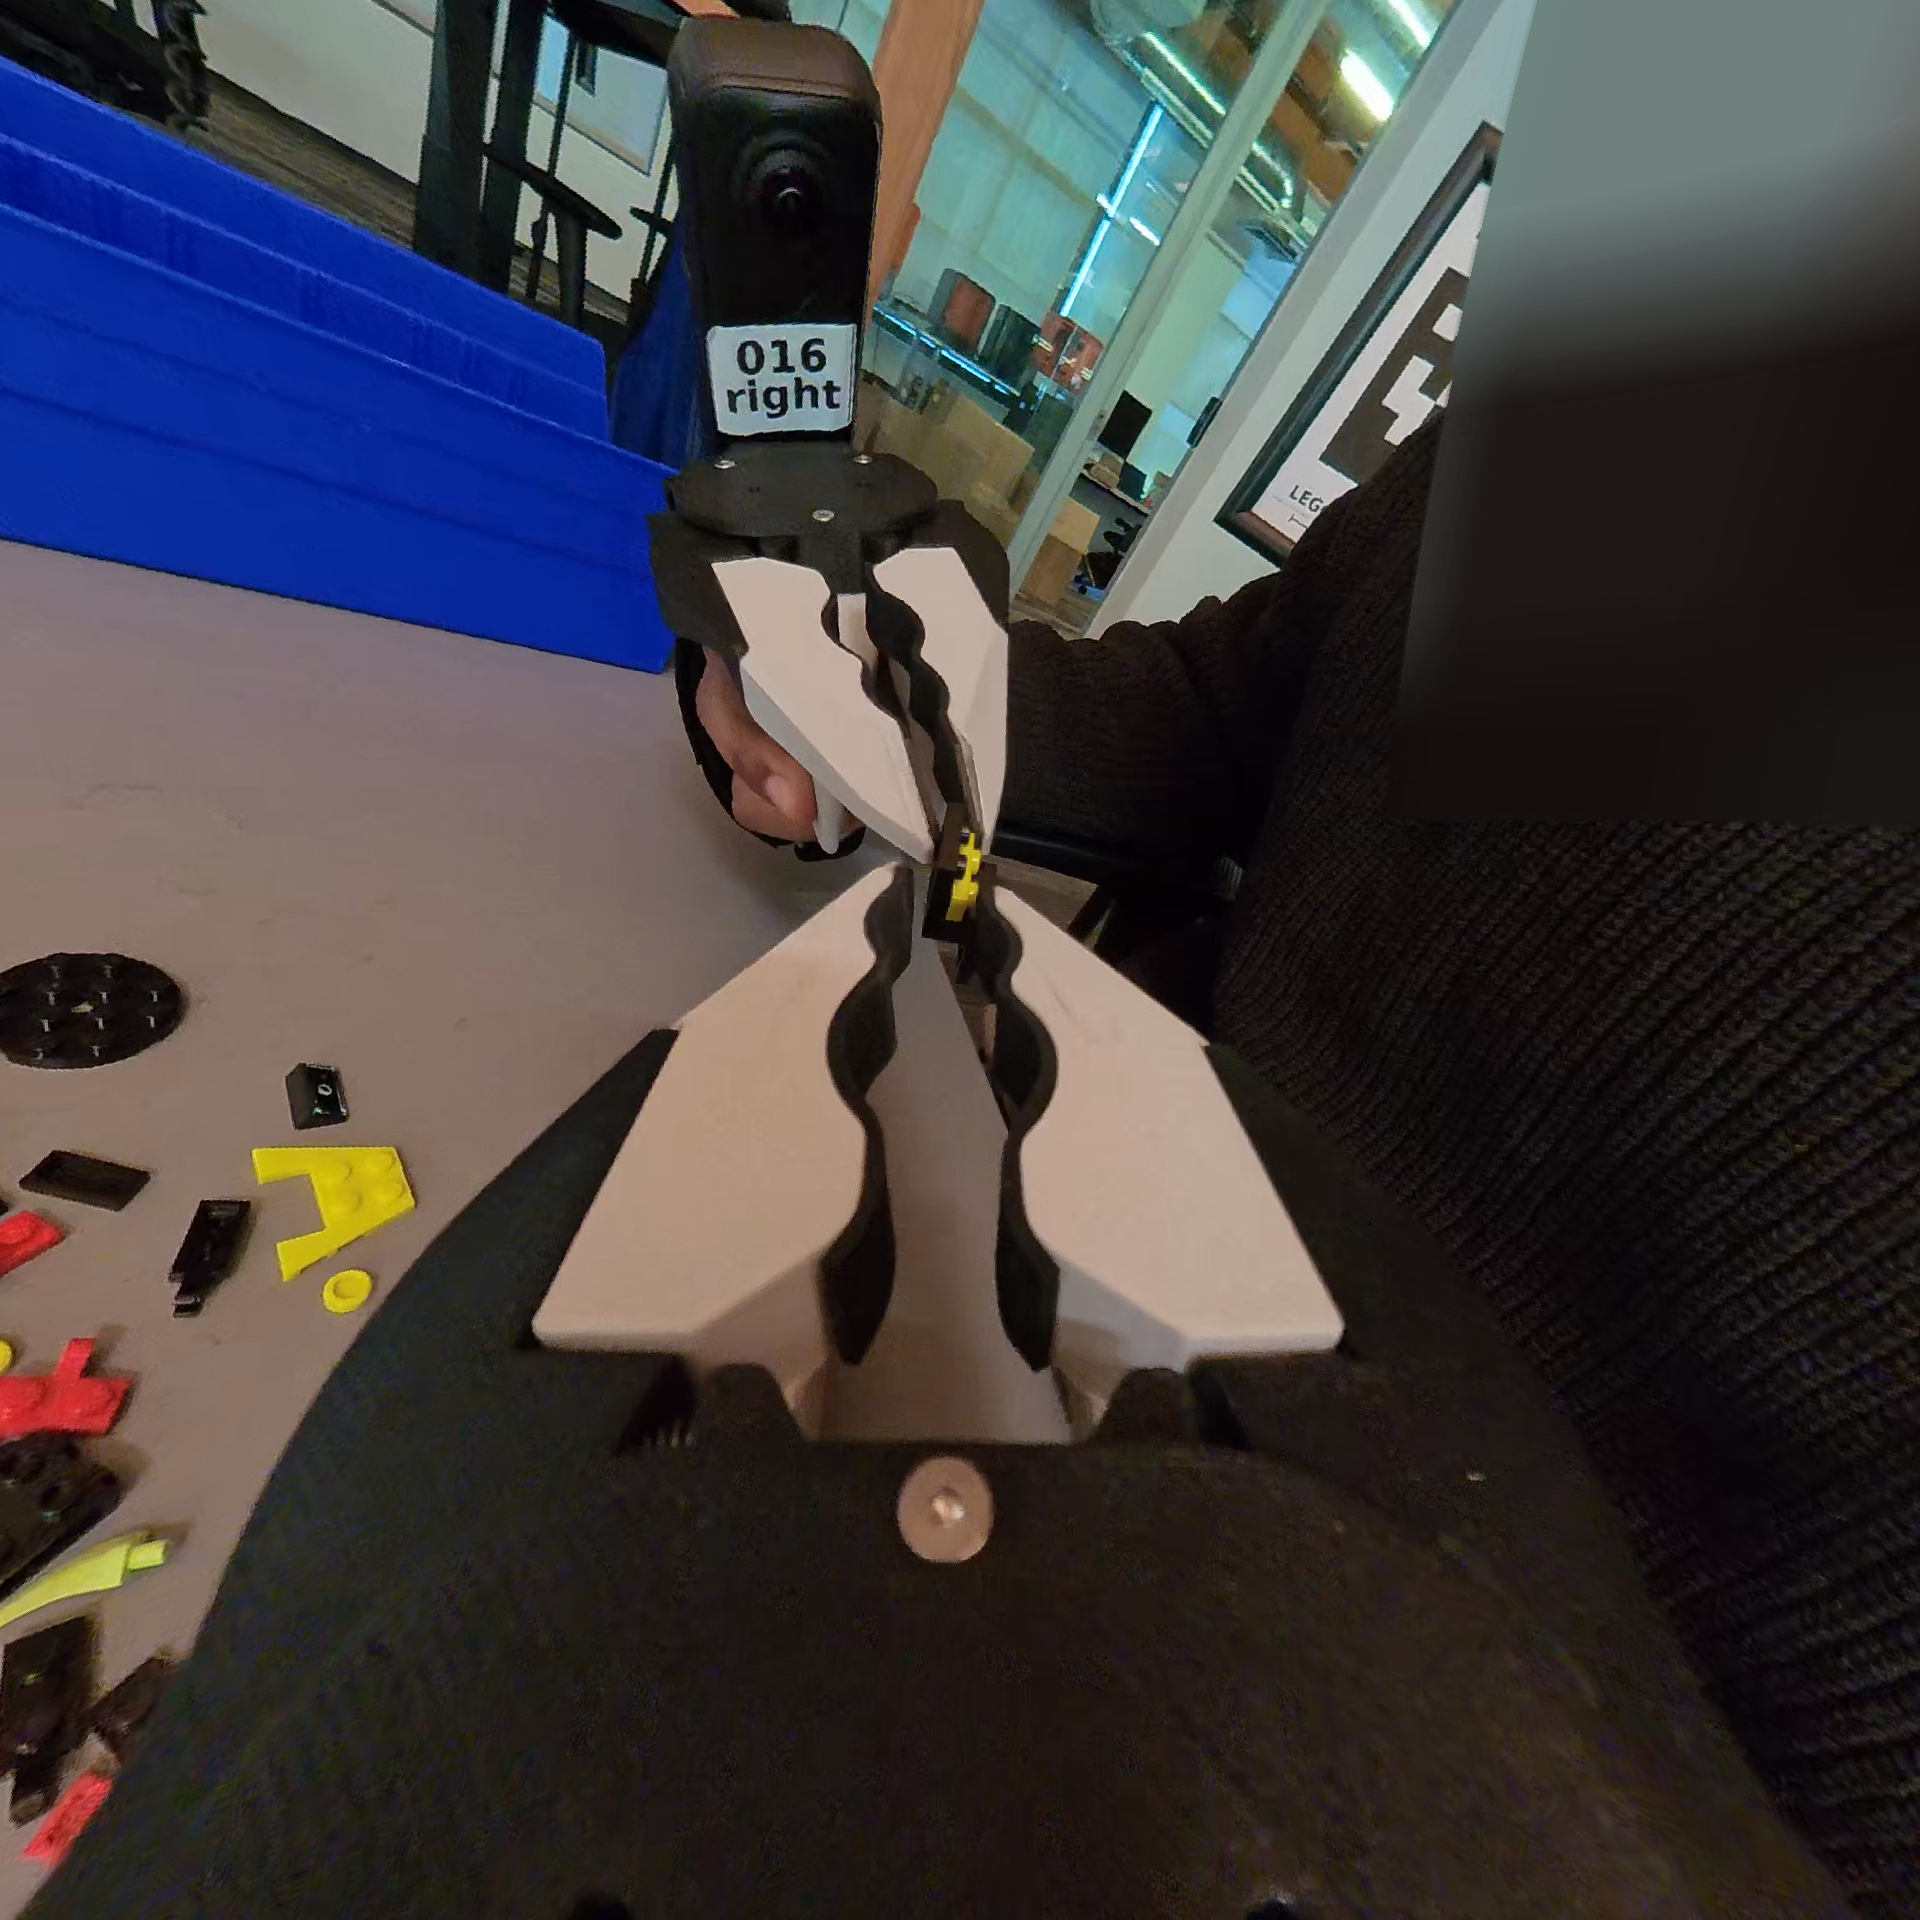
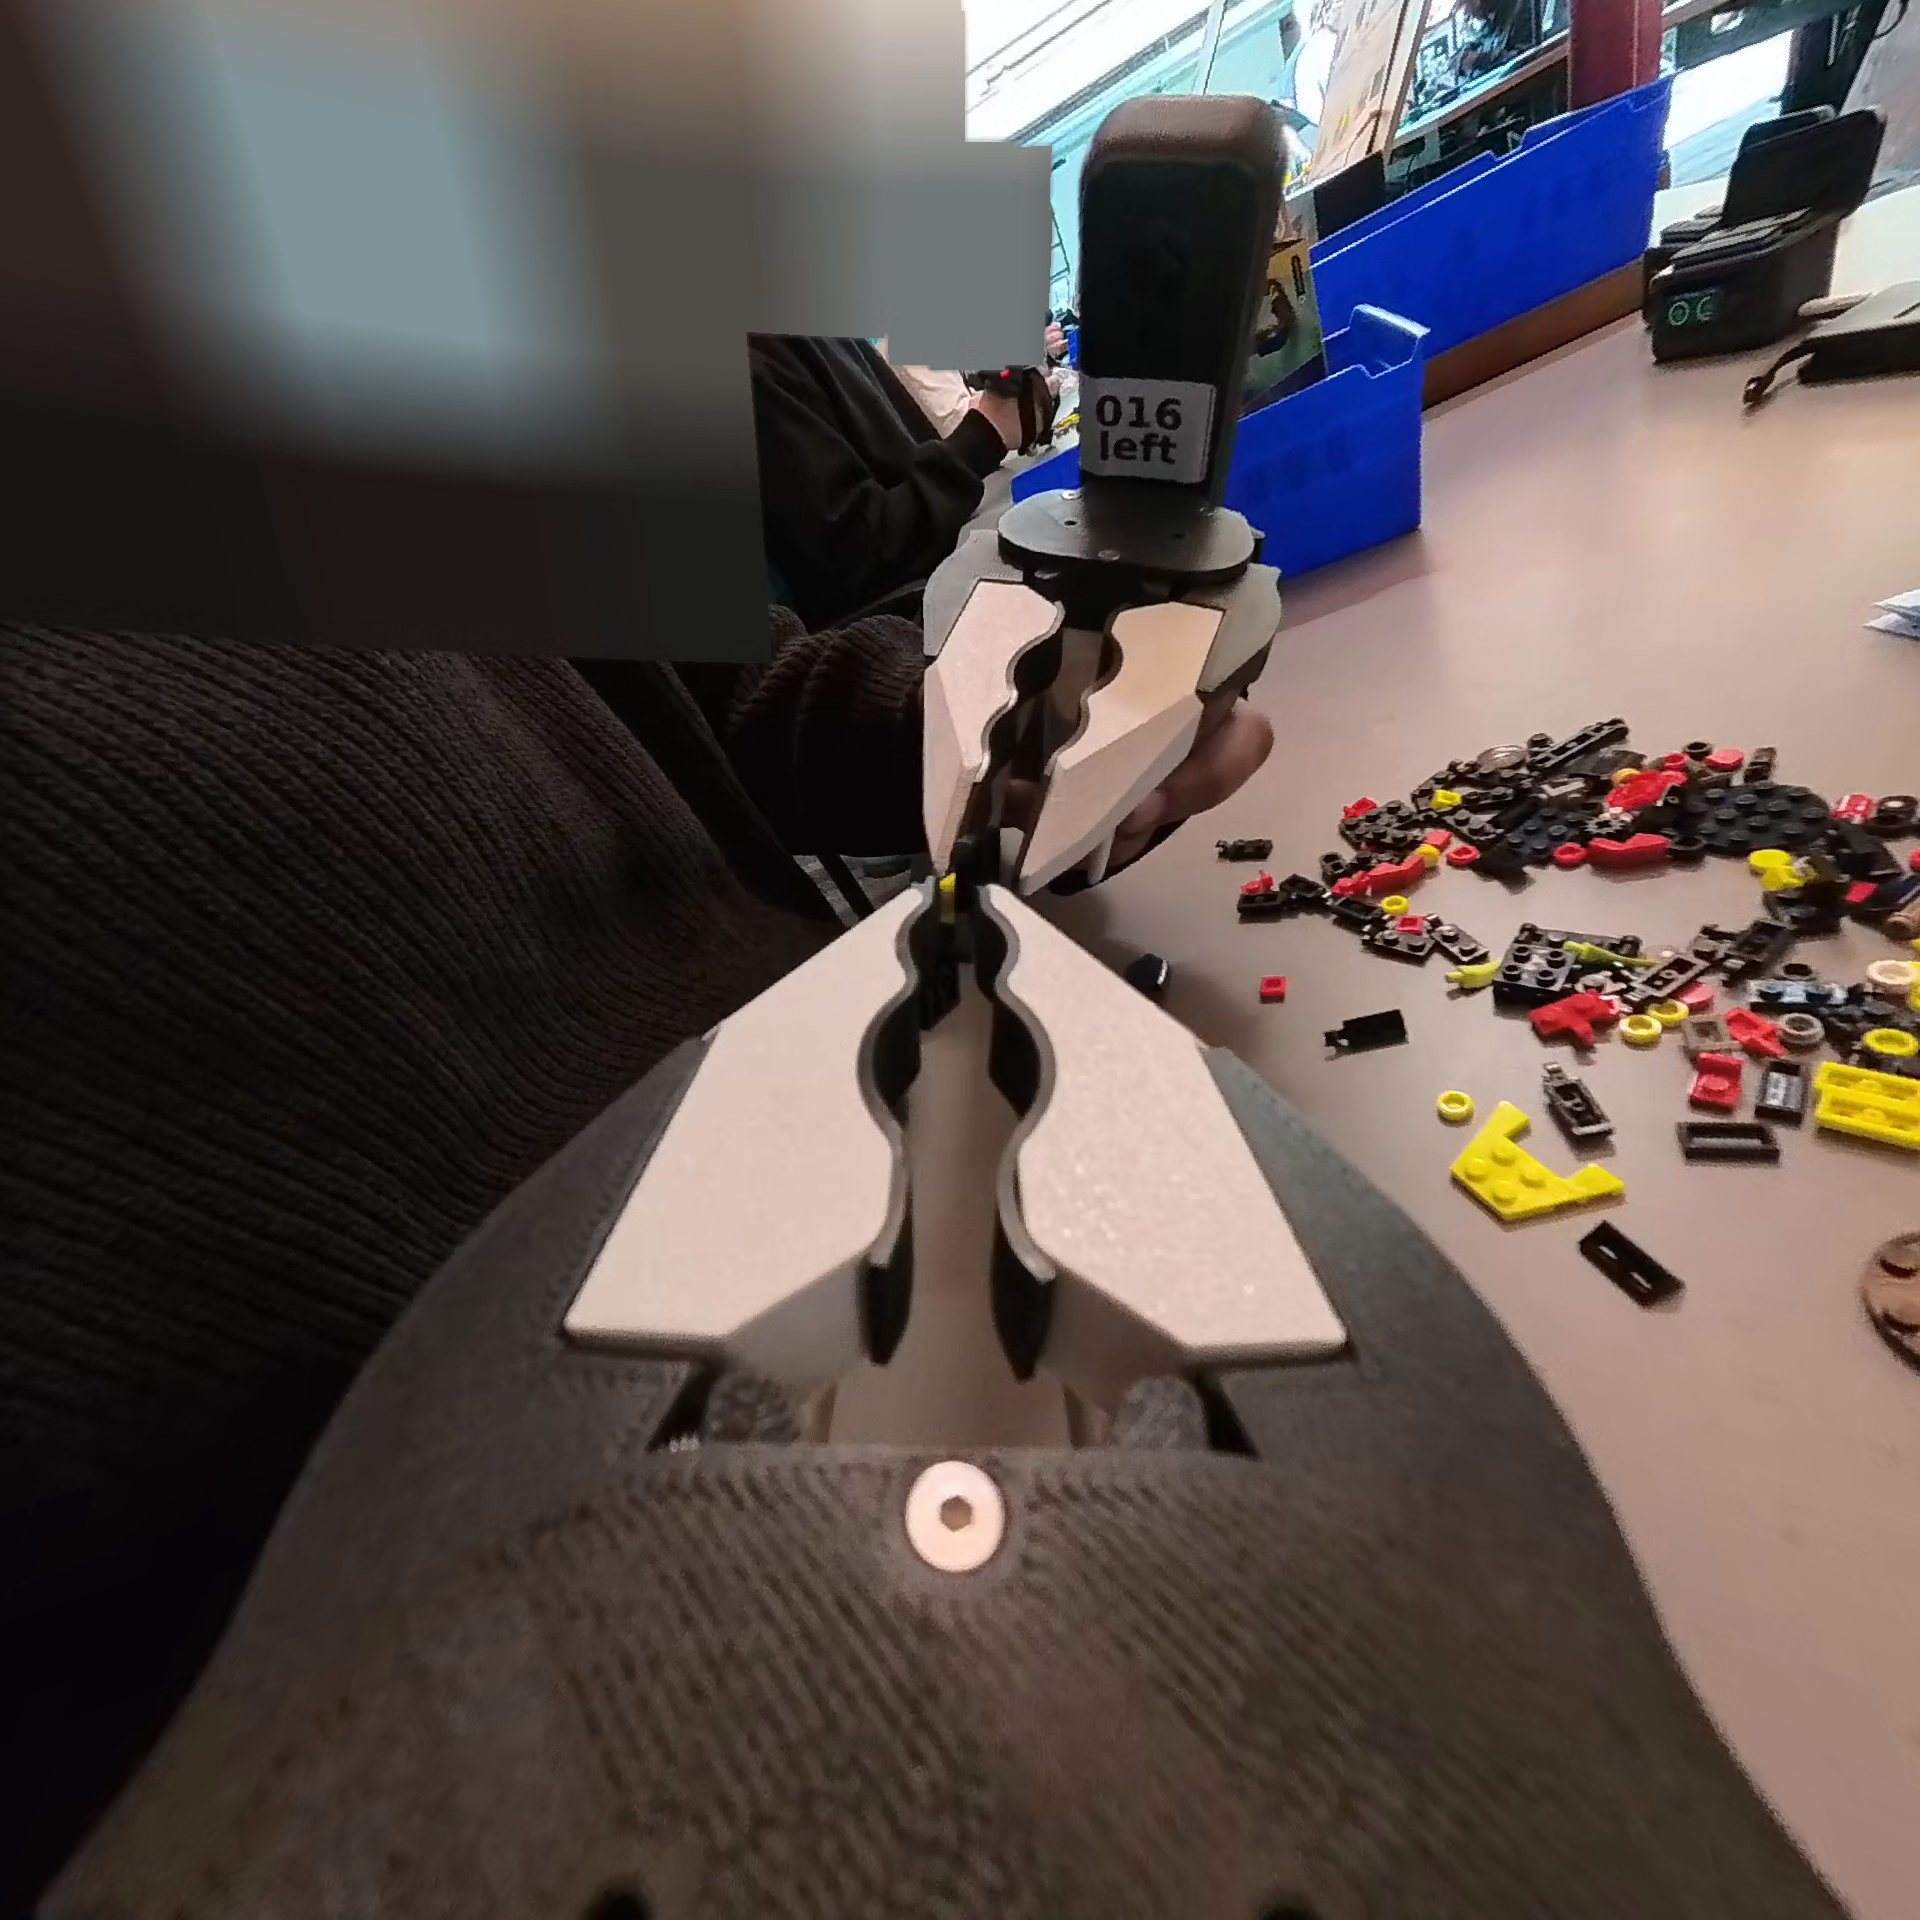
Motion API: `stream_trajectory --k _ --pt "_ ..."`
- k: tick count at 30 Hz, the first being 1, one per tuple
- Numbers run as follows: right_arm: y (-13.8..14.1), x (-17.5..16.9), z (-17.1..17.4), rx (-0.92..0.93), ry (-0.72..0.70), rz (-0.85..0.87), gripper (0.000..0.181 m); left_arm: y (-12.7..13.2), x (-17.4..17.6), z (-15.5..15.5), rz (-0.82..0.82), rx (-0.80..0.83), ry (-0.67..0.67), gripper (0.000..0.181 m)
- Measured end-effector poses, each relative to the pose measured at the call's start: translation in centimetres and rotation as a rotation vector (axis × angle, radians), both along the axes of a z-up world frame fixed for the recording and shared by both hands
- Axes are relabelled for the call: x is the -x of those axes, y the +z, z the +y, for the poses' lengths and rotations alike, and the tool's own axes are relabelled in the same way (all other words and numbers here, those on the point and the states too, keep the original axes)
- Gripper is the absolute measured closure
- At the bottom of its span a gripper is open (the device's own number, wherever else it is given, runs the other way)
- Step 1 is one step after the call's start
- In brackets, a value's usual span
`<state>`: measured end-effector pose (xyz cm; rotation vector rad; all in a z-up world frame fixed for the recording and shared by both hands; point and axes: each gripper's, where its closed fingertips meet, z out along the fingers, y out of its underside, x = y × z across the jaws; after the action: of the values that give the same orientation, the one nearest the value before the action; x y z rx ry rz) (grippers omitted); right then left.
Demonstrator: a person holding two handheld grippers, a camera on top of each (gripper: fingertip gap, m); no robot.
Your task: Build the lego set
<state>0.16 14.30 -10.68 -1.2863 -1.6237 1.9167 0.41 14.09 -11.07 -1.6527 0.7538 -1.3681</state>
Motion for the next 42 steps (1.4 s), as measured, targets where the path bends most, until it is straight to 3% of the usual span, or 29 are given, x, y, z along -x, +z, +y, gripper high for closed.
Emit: stream_trajectory --k 23,31,37,39,40,41,42 --pt "0.3 -0.1 0.4 0.010 -0.007 0.017 0.177 0.3 -0.3 0.1 0.044 0.035 0.006 0.178" --pt "1.0 -0.1 0.4 -0.079 -0.051 -0.005 0.178 0.7 -0.3 0.0 0.030 0.042 0.001 0.178" --pt "0.4 0.5 1.5 -0.024 -0.100 0.000 0.177 0.3 0.4 1.2 0.017 0.051 0.082 0.177" --pt "0.4 1.2 3.3 -0.030 -0.217 0.017 0.167 0.5 1.1 2.0 -0.011 0.072 0.133 0.177" --pt "0.5 1.5 4.4 -0.065 -0.292 0.037 0.143 0.6 1.7 2.7 -0.037 0.095 0.174 0.177" --pt "0.5 1.5 5.0 -0.129 -0.341 0.050 0.134 0.8 2.3 3.3 -0.076 0.122 0.216 0.177" --pt "0.3 1.5 5.4 -0.225 -0.384 0.045 0.137 0.9 3.0 4.0 -0.127 0.164 0.258 0.177"
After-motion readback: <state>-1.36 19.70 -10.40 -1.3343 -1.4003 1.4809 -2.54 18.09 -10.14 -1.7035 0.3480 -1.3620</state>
